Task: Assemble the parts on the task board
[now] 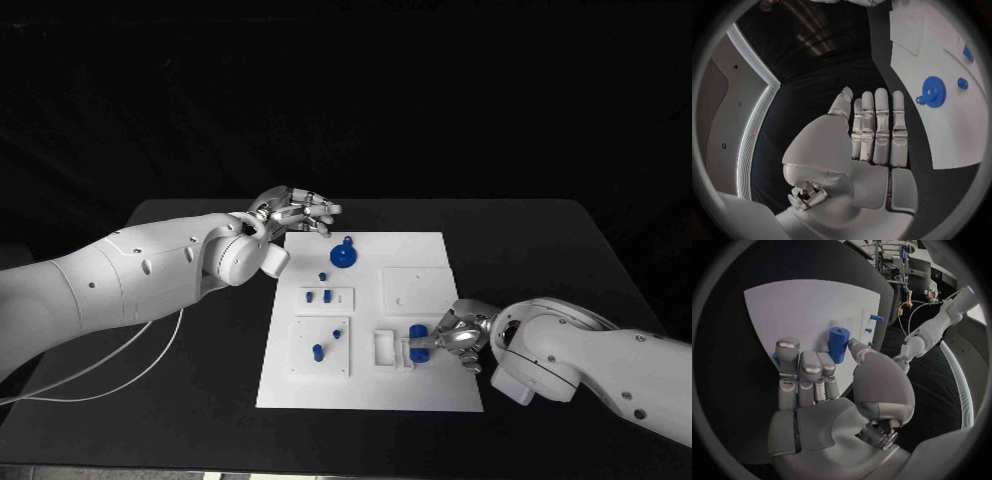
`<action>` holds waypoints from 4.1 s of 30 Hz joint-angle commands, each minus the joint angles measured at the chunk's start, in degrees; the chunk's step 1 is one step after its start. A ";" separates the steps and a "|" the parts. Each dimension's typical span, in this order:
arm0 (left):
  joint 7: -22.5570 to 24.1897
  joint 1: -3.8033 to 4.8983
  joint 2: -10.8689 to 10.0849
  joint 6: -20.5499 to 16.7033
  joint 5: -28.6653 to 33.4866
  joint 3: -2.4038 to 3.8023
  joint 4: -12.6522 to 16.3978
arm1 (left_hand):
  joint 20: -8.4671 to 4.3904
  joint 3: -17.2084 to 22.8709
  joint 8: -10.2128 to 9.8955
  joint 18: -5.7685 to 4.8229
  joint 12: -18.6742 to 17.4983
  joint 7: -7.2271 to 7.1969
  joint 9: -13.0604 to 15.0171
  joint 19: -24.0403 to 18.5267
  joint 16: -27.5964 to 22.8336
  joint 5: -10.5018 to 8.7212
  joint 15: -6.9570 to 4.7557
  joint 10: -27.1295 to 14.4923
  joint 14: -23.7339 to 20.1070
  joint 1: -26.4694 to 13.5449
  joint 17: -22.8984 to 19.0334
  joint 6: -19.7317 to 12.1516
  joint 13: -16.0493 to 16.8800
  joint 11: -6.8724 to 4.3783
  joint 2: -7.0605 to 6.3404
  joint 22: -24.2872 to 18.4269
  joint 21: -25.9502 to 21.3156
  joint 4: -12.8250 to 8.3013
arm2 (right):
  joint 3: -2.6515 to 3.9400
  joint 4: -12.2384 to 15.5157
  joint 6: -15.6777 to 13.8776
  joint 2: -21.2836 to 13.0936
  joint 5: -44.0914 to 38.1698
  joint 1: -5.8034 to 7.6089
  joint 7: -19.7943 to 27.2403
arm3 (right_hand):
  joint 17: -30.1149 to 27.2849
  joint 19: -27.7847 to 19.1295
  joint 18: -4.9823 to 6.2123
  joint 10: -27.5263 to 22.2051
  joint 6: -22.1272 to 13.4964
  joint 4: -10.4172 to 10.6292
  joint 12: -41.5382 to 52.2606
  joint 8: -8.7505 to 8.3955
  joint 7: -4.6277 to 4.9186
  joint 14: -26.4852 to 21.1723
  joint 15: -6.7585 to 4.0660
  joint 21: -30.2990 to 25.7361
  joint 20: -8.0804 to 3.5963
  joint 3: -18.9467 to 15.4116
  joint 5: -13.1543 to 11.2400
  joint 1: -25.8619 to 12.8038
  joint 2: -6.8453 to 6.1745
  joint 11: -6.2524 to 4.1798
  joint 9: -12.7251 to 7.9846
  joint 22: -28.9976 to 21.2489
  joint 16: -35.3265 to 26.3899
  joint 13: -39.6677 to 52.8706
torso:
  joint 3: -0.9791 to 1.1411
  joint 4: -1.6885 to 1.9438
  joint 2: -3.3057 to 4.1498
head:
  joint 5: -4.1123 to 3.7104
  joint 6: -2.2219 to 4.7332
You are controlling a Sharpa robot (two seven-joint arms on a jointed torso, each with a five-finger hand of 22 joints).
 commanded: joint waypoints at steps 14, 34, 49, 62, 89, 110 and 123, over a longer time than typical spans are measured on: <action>0.35 0.01 0.47 0.26 0.49 0.03 0.13 | -0.01 -0.42 -0.43 -0.84 0.39 0.16 -0.11 0.29 0.21 0.19 -0.12 -0.27 -0.34 0.31 -0.09 -0.21 -0.05 0.06 0.11 -0.20 0.24 0.04 | -2.21 -1.33 -2.31 1.27 -1.28 -0.49 -3.32 | 0.54 3.14 -0.12 0.60 1.47 -6.50 0.64 -0.21 0.30 0.57 0.03 0.83 0.35 1.06 0.07 3.55 2.53 -0.10 -4.26 4.32 0.66 0.96 | -0.02 0.01 -0.04 | 0.56 0.03; 0.08 0.01 0.43 0.48 0.49 0.03 -0.14 | 0.00 -0.54 -0.58 -0.84 0.42 0.13 -0.20 0.34 0.26 0.28 -0.11 -0.34 -0.40 0.40 -0.15 -0.10 -0.06 0.07 0.13 -0.64 0.28 0.02 | -2.18 2.89 -8.15 -0.79 1.57 0.94 -1.91 | 0.08 3.15 -0.46 1.14 5.23 -8.21 0.46 -0.24 -1.00 0.55 -0.51 1.26 -0.12 2.04 1.89 1.63 3.63 -0.93 -4.65 4.35 0.76 0.86 | 0.06 -0.10 -0.01 | 0.99 -0.07; -0.22 0.01 0.78 0.93 0.49 0.01 -0.22 | 0.02 -0.60 -0.65 -0.84 0.40 0.16 -0.23 0.33 0.26 0.33 -0.09 -0.38 -0.46 0.41 -0.18 -0.08 -0.08 0.09 0.08 -0.76 0.29 -0.02 | -2.05 4.36 -5.31 0.20 4.16 1.95 -2.49 | -0.12 3.05 -0.64 0.96 6.28 -6.87 -0.28 -0.24 -1.28 0.49 -0.66 0.89 -0.30 -0.48 6.39 1.51 3.32 -1.12 -5.77 4.26 0.63 0.47 | 0.00 0.00 0.05 | 1.38 0.25; -0.44 0.01 0.83 1.35 0.45 -0.01 -0.15 | 0.03 -0.62 -0.67 -0.84 0.40 0.14 -0.24 0.31 0.29 0.34 -0.08 -0.40 -0.49 0.45 -0.20 -0.01 -0.09 0.09 0.08 -0.89 0.30 -0.08 | -2.12 3.81 -4.29 2.43 4.29 1.97 -2.77 | -0.12 3.06 -0.63 0.90 6.29 -5.75 -0.44 -0.25 -1.21 0.48 -0.63 0.98 -0.26 -1.16 4.61 1.62 2.95 -1.06 -5.83 4.33 0.55 0.35 | 0.01 -0.02 0.08 | 1.72 0.04; -0.96 0.03 0.82 2.18 0.26 -0.03 -0.09 | 0.05 -0.68 -0.71 -0.84 0.40 0.14 -0.24 0.30 0.31 0.31 -0.07 -0.41 -0.53 0.35 -0.24 0.02 -0.11 0.10 0.11 -1.04 0.31 0.00 | -2.54 0.75 -2.25 5.84 0.64 2.23 -3.98 | -0.60 2.99 -0.55 0.11 5.66 -2.30 -1.65 -0.21 -0.96 0.37 -0.47 0.36 -0.12 -2.70 0.12 0.77 1.00 -0.82 -5.65 4.26 -0.35 -0.64 | 0.04 -0.06 0.07 | 2.61 -0.32; -1.27 0.04 0.61 2.44 0.15 -0.03 0.02 | -0.01 -0.72 -0.74 -0.84 0.40 0.15 -0.22 0.52 0.33 0.32 -0.07 -0.43 -0.55 0.30 -0.28 -0.02 -0.12 0.12 0.14 -1.06 0.43 0.09 | -2.75 1.92 -1.15 5.14 0.45 2.23 -2.28 | -0.20 3.03 -0.58 -0.40 4.36 6.51 -2.55 -0.20 -0.74 0.47 -0.41 -0.33 -0.14 -18.17 0.21 2.05 0.58 -0.67 -5.96 4.26 -1.23 -0.95 | 0.09 -0.10 0.06 | 2.62 -0.23; -1.28 0.03 0.44 2.47 0.15 -0.03 -0.02 | 0.00 -0.71 -0.71 -0.84 0.40 0.14 -0.18 0.49 0.35 0.36 -0.07 -0.49 -0.58 0.41 -0.30 -0.03 -0.12 0.11 0.10 -1.06 0.40 0.05 | -2.69 4.71 -1.35 2.25 -0.65 2.22 3.25 | 0.03 3.07 -0.30 0.08 5.13 -5.96 -1.34 -0.23 -0.90 0.52 -0.42 0.77 0.00 -26.78 8.14 5.36 7.57 -0.77 -4.70 4.48 -0.67 -0.84 | 0.13 -0.13 0.09 | 2.38 -0.02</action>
